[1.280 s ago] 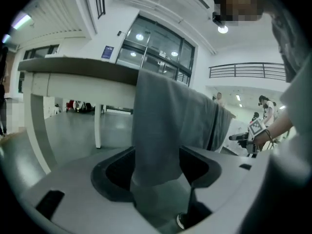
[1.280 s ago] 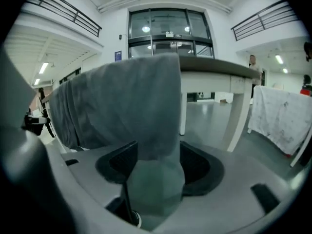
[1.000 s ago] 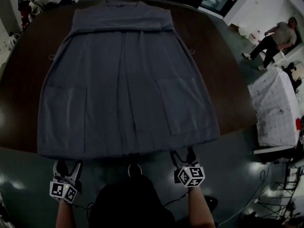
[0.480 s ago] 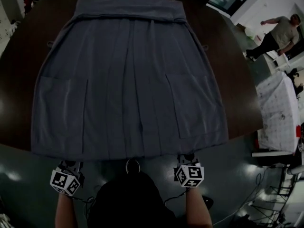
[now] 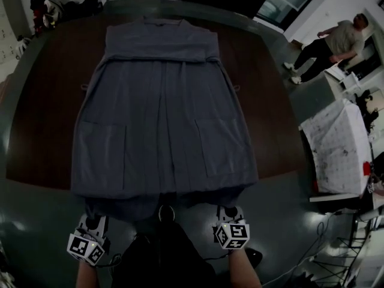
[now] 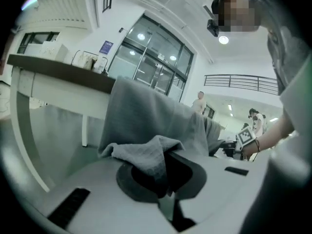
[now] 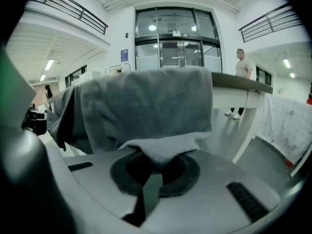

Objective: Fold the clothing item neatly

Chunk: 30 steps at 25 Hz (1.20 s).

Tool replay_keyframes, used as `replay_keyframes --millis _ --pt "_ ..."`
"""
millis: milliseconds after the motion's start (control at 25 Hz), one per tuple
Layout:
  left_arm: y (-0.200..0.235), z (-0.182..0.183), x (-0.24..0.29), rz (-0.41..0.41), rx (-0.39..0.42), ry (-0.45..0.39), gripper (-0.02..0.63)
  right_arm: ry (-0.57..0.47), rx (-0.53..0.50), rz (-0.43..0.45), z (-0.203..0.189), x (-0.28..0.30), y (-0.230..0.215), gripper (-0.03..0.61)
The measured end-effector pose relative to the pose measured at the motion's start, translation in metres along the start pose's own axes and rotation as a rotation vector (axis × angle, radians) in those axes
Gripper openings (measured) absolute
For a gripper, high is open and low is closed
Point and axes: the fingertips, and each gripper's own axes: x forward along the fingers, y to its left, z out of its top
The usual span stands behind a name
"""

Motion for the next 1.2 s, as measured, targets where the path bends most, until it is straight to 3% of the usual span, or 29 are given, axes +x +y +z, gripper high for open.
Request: replay_keyframes --millis 280,560,760,1200 --pt "-0.04 0.084 -0.032 -0.066 -0.028 -0.025 0.015 -0.051 0.022 0.003 0.084 -0.051 0.001 -0.012" --pt "-0.066 0.173 -0.047 -0.099 0.008 -0.104 0.015 -0.129 0.028 0.062 0.158 -0.084 -0.007 -0.012" --pt "-0.089 0.228 -0.041 -0.136 -0.02 -0.185 0.015 -0.183 0.005 0.13 0.209 -0.088 -0.005 -0.012" --pt "-0.092 0.317 0.025 -0.082 0.123 -0.206 0.015 -0.253 0.036 0.238 0.313 -0.039 -0.034 -0.012"
